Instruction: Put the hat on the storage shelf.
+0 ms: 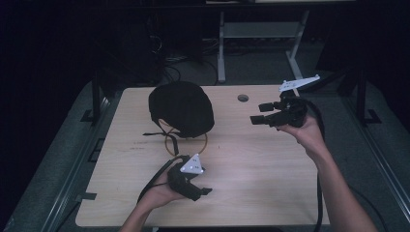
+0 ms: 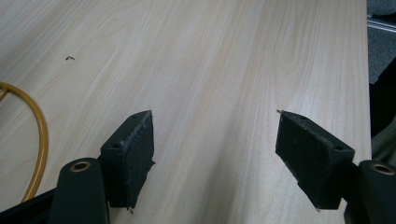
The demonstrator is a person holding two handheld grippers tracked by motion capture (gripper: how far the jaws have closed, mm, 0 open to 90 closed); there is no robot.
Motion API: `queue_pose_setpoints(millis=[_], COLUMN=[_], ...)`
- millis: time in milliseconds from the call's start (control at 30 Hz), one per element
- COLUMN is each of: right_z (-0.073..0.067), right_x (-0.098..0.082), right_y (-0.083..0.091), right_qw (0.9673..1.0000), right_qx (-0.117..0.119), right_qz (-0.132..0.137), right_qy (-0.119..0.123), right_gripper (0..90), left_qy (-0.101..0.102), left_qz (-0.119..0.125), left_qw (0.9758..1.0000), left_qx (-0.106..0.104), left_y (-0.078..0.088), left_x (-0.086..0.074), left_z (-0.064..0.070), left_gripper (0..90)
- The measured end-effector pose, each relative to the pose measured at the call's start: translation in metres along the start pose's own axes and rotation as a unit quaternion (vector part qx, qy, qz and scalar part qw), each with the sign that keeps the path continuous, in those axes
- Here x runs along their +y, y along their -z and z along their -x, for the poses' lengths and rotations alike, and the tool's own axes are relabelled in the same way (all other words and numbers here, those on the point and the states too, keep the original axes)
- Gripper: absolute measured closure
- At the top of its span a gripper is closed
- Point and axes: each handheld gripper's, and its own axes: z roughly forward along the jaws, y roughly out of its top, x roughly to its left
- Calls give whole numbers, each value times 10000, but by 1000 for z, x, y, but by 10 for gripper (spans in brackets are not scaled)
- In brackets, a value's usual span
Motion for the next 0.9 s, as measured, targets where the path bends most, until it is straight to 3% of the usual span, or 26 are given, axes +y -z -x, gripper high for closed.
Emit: queue_pose_setpoints(millis=[467,900], right_z=[8,15], right_x=[-27,-61], right_y=[12,18], right_qw=[9998,9991], right_qx=[-38,-89], right_qz=[-7,-103], right_qy=[-202,-391], right_gripper=[233,233], left_qy=[27,175], left_qz=[-19,101], left_qw=[10000,9998], left_qx=[3,29], left_y=[1,3], left_x=[0,-2], left_z=[0,-1], left_gripper=[281,280])
